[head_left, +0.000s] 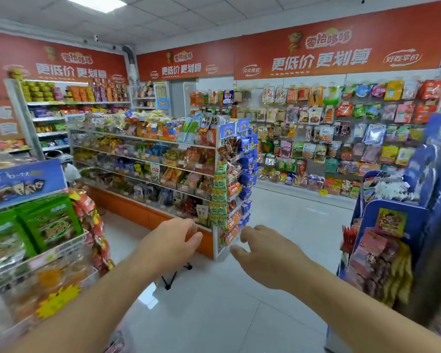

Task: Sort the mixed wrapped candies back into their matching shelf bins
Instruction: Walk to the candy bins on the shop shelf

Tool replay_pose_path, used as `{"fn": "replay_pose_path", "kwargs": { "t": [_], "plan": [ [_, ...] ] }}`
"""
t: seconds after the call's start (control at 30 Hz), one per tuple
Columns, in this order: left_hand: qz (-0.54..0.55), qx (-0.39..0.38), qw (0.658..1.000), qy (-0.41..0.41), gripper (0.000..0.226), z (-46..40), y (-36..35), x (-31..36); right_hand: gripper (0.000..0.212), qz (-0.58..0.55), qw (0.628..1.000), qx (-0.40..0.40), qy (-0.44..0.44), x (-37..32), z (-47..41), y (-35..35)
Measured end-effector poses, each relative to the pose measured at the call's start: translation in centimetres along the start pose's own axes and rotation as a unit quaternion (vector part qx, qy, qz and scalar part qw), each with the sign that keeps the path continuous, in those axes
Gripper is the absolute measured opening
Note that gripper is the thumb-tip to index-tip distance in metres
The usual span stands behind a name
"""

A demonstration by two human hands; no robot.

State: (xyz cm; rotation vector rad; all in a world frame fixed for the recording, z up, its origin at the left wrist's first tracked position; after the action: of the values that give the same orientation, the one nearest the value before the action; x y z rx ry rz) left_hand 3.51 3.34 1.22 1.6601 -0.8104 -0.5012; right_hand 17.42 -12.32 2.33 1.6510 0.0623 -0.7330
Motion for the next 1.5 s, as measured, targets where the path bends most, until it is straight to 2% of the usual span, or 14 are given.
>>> {"fn": "replay_pose_path", "kwargs": {
  "t": [0.37, 0.67, 1.0, 1.27, 1.5],
  "plan": [
    [0.01, -0.02, 0.999, 0.049, 0.031, -11.2, -4.9, -1.9, 0.047, 0.009, 0.999, -0.053, 0.01, 5.4, -15.2, -1.1],
    [0.029, -0.039, 0.999, 0.019, 0.024, -22.2, -10.9, -6.7, 0.045, 0.01, 0.998, -0.057, -0.021, 6.8, -26.1, -3.2],
    [0.041, -0.08, 0.996, -0.008, 0.029, -35.7, -17.3, -9.6, 0.05, 0.0, 0.997, -0.053, -0.055, 10.7, -39.3, -4.2],
    [0.027, -0.089, 0.995, 0.047, 0.026, -47.2, -22.5, -11.5, 0.046, 0.011, 0.995, -0.092, -0.027, 16.0, -53.6, -4.8],
    [0.028, -0.084, 0.991, 0.095, 0.023, -54.7, -24.8, -16.2, 0.042, 0.031, 0.99, -0.135, 0.02, 15.6, -65.8, -5.5]
  ]
}}
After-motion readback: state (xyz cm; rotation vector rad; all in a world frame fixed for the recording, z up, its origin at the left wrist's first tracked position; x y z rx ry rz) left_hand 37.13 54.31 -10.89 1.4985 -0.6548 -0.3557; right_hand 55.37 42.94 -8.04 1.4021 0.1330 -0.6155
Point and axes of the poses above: each hand's wrist, its own z-axis away from the middle knuckle, its own y-axis out of the back of the hand, x = y × z, the point moved 5 cm from there along -z, towards the middle knuckle, and after that the axes turned 13 degrees about -z, right-handed, at the moved point
